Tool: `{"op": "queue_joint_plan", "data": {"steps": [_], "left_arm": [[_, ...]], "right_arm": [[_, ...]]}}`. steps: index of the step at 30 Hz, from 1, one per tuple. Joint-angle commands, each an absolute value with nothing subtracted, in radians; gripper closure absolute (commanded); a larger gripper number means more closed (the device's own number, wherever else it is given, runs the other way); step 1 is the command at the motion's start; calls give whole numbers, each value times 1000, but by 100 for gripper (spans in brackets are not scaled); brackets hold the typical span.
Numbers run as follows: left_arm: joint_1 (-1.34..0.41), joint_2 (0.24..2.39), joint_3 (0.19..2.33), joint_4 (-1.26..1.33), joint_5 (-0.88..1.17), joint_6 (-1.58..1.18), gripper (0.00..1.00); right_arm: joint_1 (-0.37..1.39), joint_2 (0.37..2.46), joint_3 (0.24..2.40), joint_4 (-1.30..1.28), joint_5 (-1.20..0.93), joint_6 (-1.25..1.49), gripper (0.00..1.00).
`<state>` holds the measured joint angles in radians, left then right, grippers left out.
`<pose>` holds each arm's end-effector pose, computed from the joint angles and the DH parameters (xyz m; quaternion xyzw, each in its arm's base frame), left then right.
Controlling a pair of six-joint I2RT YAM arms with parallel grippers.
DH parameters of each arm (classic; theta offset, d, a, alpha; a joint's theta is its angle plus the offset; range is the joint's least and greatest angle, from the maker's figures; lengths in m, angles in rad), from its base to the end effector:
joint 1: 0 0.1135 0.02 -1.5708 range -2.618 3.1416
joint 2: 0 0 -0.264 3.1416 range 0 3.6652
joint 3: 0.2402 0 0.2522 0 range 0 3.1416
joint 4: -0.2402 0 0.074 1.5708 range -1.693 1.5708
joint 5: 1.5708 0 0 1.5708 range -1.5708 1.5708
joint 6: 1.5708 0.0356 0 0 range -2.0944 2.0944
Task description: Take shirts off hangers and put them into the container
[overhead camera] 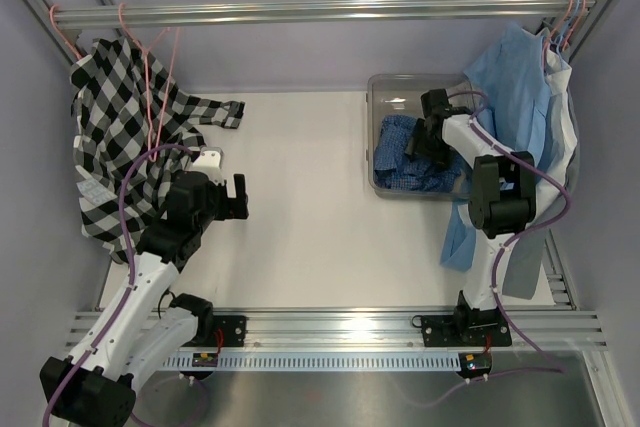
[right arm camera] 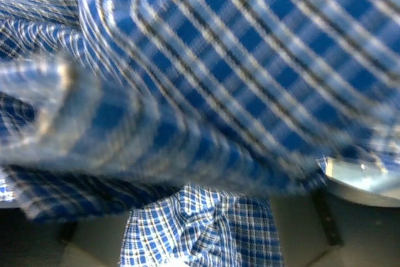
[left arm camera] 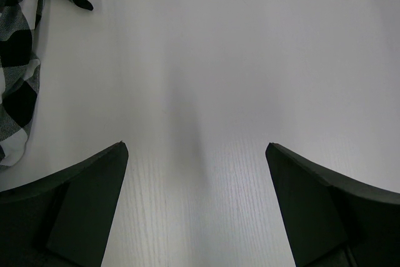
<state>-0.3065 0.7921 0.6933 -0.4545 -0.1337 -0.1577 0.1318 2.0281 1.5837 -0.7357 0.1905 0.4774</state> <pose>0.1704 -0.0490 0.2795 0.0323 0.8714 -0.0550 0.4864 0.4222 0.0492 0.1985 0.1861 0.9588 -0.0311 0.2123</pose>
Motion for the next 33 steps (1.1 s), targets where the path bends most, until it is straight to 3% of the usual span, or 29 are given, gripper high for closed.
{"op": "queue_joint_plan", "data": {"steps": [1, 4, 5, 9, 15, 25, 26, 27, 29, 30, 33], "left_arm": [[-311, 792, 701, -414, -120, -158, 1], [-311, 788, 701, -414, -120, -158, 1], [-311, 785, 701, -416, -121, -158, 1], [-311, 778, 700, -416, -123, -158, 1], [-311, 769, 698, -416, -127, -158, 1], [-311, 765, 698, -416, -132, -158, 1], [-311, 762, 698, -416, -132, -160, 1], [-311, 759, 696, -414, -132, -160, 1], [-311, 758, 696, -414, -132, -160, 1], [-311, 758, 696, -413, -129, -161, 1], [-311, 758, 695, -413, -127, -164, 1]], "right_arm": [[118, 2065, 1591, -703, 143, 483, 29], [110, 2072, 1614, -703, 126, 463, 62], [109, 2069, 1615, -686, 121, 448, 80], [106, 2037, 1661, -672, 120, 404, 100], [106, 2008, 1805, -632, 153, 330, 100], [101, 2167, 2052, -649, 161, 310, 100], [100, 2175, 2045, -658, 164, 331, 98], [89, 2186, 2020, -650, 166, 354, 87], [74, 2203, 2000, -641, 156, 368, 81], [66, 2229, 2002, -641, 134, 371, 68], [45, 2298, 2083, -702, 111, 371, 61]]}}
